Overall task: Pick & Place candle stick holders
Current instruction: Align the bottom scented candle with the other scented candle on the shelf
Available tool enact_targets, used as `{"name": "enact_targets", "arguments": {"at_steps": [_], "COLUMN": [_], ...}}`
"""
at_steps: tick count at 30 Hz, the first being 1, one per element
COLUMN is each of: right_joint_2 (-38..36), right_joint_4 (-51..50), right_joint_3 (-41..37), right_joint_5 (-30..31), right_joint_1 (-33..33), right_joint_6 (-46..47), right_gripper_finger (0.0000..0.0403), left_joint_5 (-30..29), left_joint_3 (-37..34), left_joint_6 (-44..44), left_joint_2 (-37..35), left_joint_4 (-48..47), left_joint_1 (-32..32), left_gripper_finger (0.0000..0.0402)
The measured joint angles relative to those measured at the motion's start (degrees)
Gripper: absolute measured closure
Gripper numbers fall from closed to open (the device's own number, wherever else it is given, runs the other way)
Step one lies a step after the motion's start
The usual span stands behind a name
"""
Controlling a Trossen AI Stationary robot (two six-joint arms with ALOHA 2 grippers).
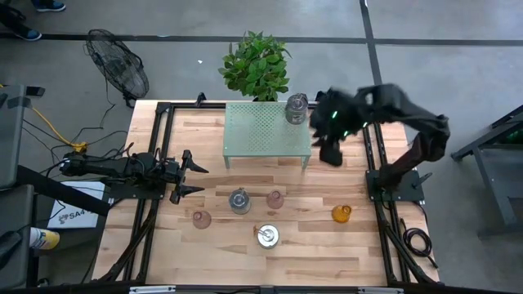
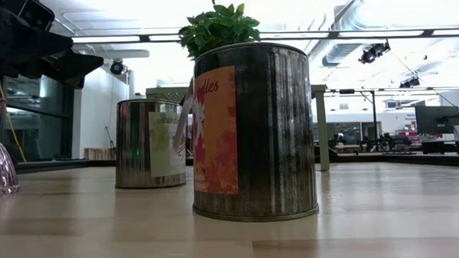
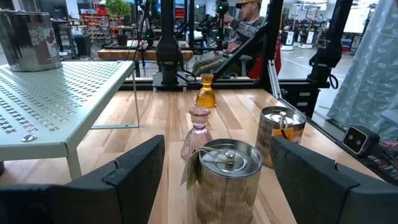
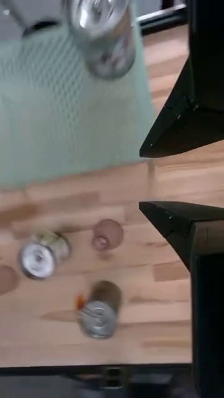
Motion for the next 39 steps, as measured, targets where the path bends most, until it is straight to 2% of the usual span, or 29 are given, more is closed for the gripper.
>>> {"name": "enact_targets", "arguments": {"at_steps": [7,12,22,39], "right_joint_2": [7.58,13.18,20.60,32.40], "right_joint_4": [-0.32,-0.21,2.25,16.90], "right_joint_3": [0.00,-0.02,-0.02,-0.02], "right_joint_5": [0.48,0.11,0.15,1.47], "right_joint_1": [12.64,18.84,26.64,36.15], "right_joint_6": [-5.18,-9.12,-16.38,-24.02], "right_gripper_finger": [0.0284,0.0284,0.0284,0.0284], "left_joint_5": [0.00,-0.02,-0.01,0.00], "left_joint_3": [0.00,0.00,0.00,0.00], "left_joint_6": [0.00,0.00,0.00,0.00], "left_joint_2": [0.00,0.00,0.00,0.00], "left_joint_4": [0.01,-0.01,0.01,0.01], "left_joint_1": [-0.01,0.01,-0.01,-0.01], "left_gripper_finger": [0.0114,0.0114,0.0114,0.0114]}}
